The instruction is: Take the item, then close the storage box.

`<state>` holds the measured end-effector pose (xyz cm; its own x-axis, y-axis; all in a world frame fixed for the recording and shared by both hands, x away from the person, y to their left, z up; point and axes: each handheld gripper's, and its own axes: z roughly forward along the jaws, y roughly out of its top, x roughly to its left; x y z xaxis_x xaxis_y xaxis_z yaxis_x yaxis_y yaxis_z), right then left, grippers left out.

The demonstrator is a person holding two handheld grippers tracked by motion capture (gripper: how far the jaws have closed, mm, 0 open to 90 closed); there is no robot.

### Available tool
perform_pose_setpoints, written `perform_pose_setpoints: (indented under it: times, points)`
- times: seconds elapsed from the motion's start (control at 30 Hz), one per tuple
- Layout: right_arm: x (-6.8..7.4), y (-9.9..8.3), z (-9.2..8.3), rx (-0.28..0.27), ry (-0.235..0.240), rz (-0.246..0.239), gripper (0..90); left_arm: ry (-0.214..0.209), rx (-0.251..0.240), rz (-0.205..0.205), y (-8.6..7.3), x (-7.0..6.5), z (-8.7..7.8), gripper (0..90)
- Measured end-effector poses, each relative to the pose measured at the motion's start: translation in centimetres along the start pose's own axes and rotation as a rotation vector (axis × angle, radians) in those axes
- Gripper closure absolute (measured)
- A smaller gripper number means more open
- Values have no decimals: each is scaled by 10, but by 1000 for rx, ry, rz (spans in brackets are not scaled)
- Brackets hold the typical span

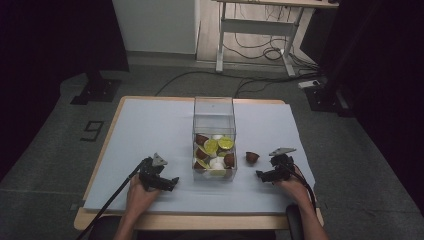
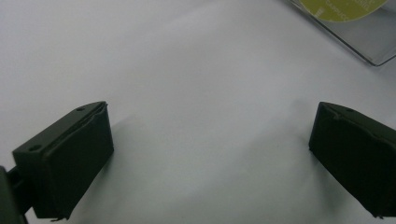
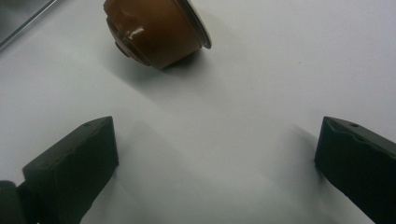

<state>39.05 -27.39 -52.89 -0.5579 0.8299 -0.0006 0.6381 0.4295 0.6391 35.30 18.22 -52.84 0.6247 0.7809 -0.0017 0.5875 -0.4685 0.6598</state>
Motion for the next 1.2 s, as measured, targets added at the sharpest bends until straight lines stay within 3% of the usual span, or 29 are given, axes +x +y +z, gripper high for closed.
perform_pose_setpoints:
  times: [0.53,0.7,0.93,1.0,1.2]
  points:
    - [5,6,-6,35,-26,-23,68,0,-8,-4,1,-1,-2,13]
    - [6,8,-14,13,-13,-27,102,-60,-54,-28,5,-1,-10,2]
    - [14,12,-21,-33,19,-53,131,-119,-80,-16,11,-5,-17,0]
    - [19,14,-25,-58,49,-73,131,-134,-88,7,15,-10,-18,1]
    - [22,16,-31,-101,81,-81,141,-130,-103,77,22,-21,-21,68]
